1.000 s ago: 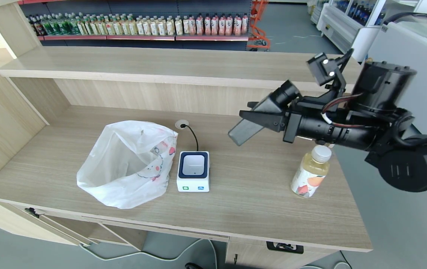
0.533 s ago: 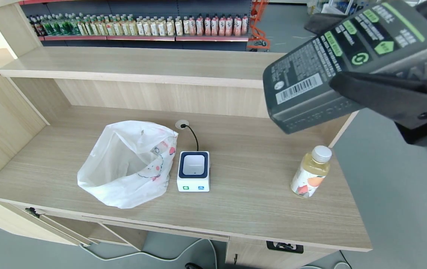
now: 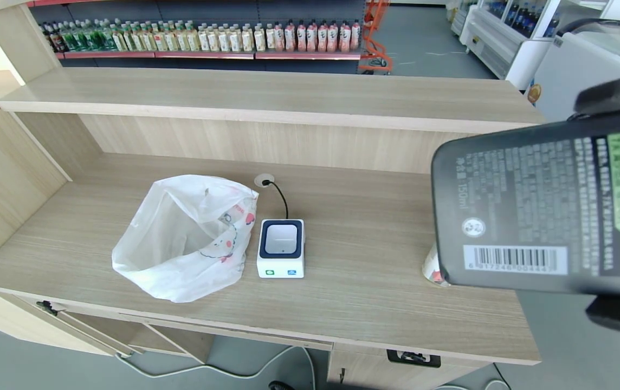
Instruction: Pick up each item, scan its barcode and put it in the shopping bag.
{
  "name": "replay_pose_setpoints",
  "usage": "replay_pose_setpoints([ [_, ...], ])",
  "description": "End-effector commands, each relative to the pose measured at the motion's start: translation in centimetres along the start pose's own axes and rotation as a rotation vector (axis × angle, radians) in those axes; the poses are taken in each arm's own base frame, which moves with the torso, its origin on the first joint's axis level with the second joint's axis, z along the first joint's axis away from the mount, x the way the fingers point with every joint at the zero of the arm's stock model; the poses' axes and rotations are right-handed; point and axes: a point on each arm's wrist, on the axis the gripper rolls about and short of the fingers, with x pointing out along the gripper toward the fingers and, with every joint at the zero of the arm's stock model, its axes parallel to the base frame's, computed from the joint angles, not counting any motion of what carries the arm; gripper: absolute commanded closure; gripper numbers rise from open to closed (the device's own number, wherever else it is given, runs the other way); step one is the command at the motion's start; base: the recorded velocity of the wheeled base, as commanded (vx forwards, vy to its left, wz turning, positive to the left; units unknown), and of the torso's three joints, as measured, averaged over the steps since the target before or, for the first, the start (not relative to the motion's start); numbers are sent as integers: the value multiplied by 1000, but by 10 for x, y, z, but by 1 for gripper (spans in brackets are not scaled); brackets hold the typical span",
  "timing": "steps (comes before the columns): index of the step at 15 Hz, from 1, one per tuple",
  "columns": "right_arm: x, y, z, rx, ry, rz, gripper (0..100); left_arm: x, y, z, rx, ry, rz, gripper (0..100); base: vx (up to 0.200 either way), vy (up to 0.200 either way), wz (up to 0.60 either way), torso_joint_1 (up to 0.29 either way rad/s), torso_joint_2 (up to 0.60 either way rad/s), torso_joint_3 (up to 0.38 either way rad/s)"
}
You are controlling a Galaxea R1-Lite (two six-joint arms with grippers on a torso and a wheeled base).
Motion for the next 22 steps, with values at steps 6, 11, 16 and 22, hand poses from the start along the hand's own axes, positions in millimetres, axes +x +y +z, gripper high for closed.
replay_pose_setpoints([
  [6, -1, 7, 4, -56, -10, 13, 100, 0, 0, 0, 0, 0, 0, 0, 0, 0, 0, 0, 0, 0],
  [11, -5, 20, 19, -42, -12, 50, 100, 0, 0, 0, 0, 0, 0, 0, 0, 0, 0, 0, 0, 0],
  [16, -5, 23, 22, -44, -9, 54, 100, 0, 0, 0, 0, 0, 0, 0, 0, 0, 0, 0, 0, 0],
  [22, -6, 24, 24, -45, -5, 52, 100, 0, 0, 0, 0, 0, 0, 0, 0, 0, 0, 0, 0, 0],
])
